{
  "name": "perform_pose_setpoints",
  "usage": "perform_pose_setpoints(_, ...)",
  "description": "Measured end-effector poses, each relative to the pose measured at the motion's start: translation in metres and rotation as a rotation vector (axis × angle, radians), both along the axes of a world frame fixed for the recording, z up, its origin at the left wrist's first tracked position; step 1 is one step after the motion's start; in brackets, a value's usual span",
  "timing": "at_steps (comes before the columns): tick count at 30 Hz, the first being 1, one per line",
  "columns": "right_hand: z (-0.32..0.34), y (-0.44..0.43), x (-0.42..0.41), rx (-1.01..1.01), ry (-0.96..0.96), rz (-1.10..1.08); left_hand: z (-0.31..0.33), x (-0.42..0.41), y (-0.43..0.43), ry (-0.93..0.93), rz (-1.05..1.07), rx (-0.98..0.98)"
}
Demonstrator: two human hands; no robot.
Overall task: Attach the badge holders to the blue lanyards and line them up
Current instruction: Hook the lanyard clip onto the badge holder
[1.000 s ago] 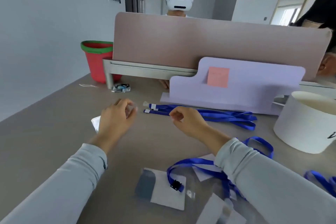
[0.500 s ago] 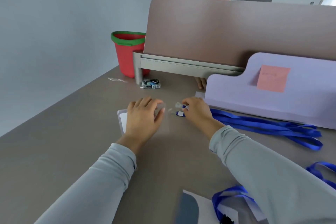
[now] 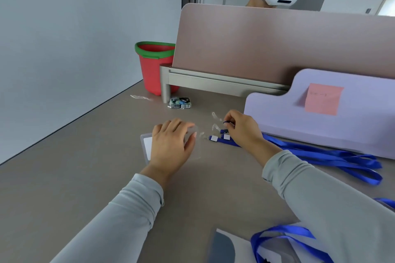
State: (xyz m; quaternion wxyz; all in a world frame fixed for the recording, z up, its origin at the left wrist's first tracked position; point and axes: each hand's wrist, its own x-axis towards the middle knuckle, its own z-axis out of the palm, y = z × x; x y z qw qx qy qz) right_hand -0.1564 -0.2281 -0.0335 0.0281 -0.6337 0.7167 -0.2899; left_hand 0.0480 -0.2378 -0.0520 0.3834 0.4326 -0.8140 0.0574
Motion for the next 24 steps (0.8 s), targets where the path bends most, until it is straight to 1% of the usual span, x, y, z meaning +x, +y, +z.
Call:
perform_pose_setpoints(5, 0.015, 0.013, -0.010, -0.072, -0.051, 0.073, 0.000, -0.002, 0.006, 0.003, -0.022, -0.070)
perform_pose_setpoints(8, 0.031, 0.027, -0.017, -0.148, -0.080, 0.070, 0.002, -0.007, 0.013, -0.004, -0.049, -0.118)
perform_pose_setpoints(11, 0.044, 0.047, -0.022, -0.207, -0.058, 0.078, 0.003, -0.012, 0.025, 0.004, -0.081, -0.153)
perform_pose_setpoints(14, 0.045, 0.075, -0.018, -0.199, -0.050, 0.112, 0.005, -0.015, 0.038, -0.004, -0.120, -0.179)
perform_pose_setpoints(16, 0.038, 0.095, -0.016, -0.188, -0.124, 0.118, 0.005, -0.016, 0.047, -0.013, -0.146, -0.163)
perform_pose_setpoints(20, 0.017, 0.118, -0.016, -0.189, -0.201, 0.131, 0.004, -0.018, 0.062, 0.054, -0.160, -0.106)
perform_pose_setpoints(24, -0.005, 0.131, -0.010, -0.134, -0.401, 0.137, 0.000, -0.021, 0.072, 0.008, -0.161, -0.139)
